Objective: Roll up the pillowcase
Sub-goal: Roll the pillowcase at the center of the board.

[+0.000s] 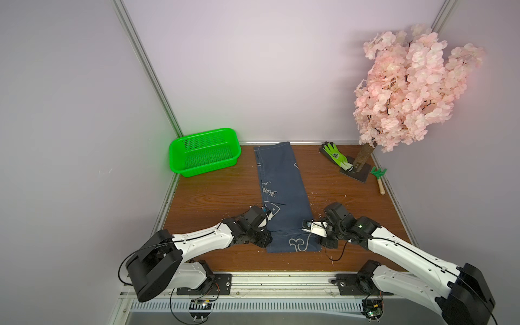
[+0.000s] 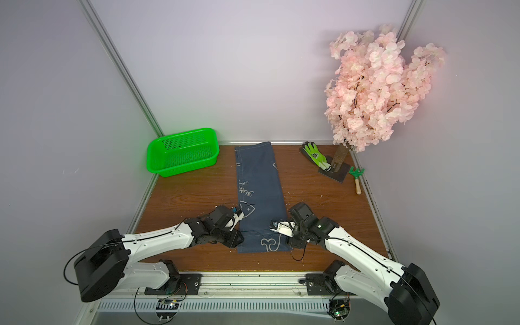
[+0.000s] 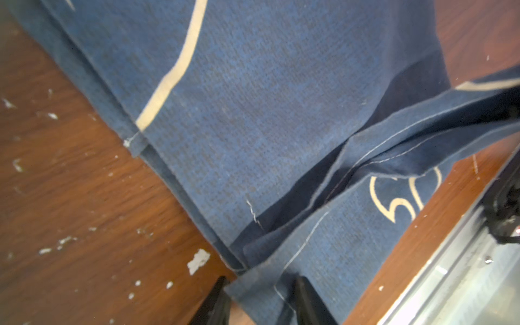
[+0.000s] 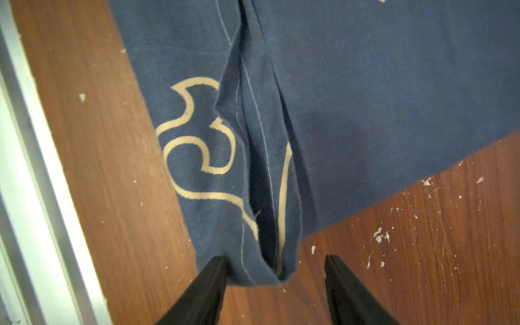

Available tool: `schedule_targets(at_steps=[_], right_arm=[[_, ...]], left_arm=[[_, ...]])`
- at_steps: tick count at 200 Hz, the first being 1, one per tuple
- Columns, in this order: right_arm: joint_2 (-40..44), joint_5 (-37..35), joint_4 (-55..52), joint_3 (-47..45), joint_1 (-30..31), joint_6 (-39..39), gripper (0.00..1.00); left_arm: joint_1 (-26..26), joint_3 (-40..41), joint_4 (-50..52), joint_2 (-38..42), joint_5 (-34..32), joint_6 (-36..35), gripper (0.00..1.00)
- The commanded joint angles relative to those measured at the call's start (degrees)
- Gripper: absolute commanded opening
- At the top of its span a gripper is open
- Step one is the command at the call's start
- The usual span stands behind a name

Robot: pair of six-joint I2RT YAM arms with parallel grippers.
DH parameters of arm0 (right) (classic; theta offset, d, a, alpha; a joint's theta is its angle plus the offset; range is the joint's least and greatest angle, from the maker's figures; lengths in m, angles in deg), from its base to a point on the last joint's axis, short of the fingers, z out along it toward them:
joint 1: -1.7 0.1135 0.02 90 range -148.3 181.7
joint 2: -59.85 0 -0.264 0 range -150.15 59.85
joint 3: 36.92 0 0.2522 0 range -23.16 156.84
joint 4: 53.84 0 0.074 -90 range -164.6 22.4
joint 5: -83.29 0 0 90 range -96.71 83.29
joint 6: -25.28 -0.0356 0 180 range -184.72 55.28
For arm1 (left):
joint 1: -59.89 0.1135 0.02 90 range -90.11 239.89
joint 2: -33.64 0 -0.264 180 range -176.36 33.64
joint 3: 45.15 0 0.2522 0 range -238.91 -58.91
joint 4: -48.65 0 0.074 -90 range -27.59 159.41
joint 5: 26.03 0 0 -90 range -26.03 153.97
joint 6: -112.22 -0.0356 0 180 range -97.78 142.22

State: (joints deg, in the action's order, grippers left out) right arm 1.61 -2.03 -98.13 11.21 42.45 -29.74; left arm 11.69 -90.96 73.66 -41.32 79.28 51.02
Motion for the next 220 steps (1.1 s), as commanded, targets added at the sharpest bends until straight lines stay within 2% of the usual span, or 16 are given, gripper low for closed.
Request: schedule_targets(at_steps=[1,21,46,105,127,145,167,183,195,209,220], right_arm=[[-1.15,-1.27,6.01,0.21,-0.14,-3.48,0.48],[-2.4,-0.96,6.18,0.61,-0.53,-4.63,0.26],[-3.45,-2.63,5.26,0.37,-1.02,-5.29,0.13],[-9.44,-4.09,11.27,-0.7,-1.11,-6.77,0.06],[-13.78,-10.08,12.01,-0.94,-1.11,-7.0,0.04],[-15.56,-13.05,11.12,0.02,-1.11,-6.58,0.05],[-16.42,-12.81,10.21,0.26,-0.86,-5.87,0.05],[-15.82,-13.8,9.53,0.83,-0.5,-5.65,0.09],[-13.85,-12.92,8.04,2.55,-0.4,-5.04,0.18],[-10.55,-11.64,6.11,4.55,-0.17,-3.36,0.36],[-7.43,-10.64,5.5,4.92,0.36,-1.03,0.47]], left_arm=[[-0.49,-2.29,0.53,-0.96,-0.9,-0.32,0.32],[-0.49,-3.06,1.83,-0.78,-0.89,-0.42,0.28],[-0.51,-3.3,2.37,-0.19,-2.02,-0.58,0.24],[-0.57,-3.62,2.07,-2.85,-3.42,-0.71,0.19],[-0.56,-4.98,3.46,-4.58,-5.52,-1.19,0.18],[-0.52,-5.26,3.54,-6.02,-5.76,-1.4,0.18],[-0.49,-5.14,3.43,-7.4,-5.72,-1.85,0.18],[-0.54,-5.3,3.52,-7.75,-5.74,-2.02,0.18],[-0.53,-5.64,3.75,-7.99,-5.77,-2.08,0.19],[-0.49,-5.92,4.37,-8.39,-5.72,-2.22,0.18],[-0.31,-6.05,4.57,-8.67,-5.62,-2.25,0.18]])
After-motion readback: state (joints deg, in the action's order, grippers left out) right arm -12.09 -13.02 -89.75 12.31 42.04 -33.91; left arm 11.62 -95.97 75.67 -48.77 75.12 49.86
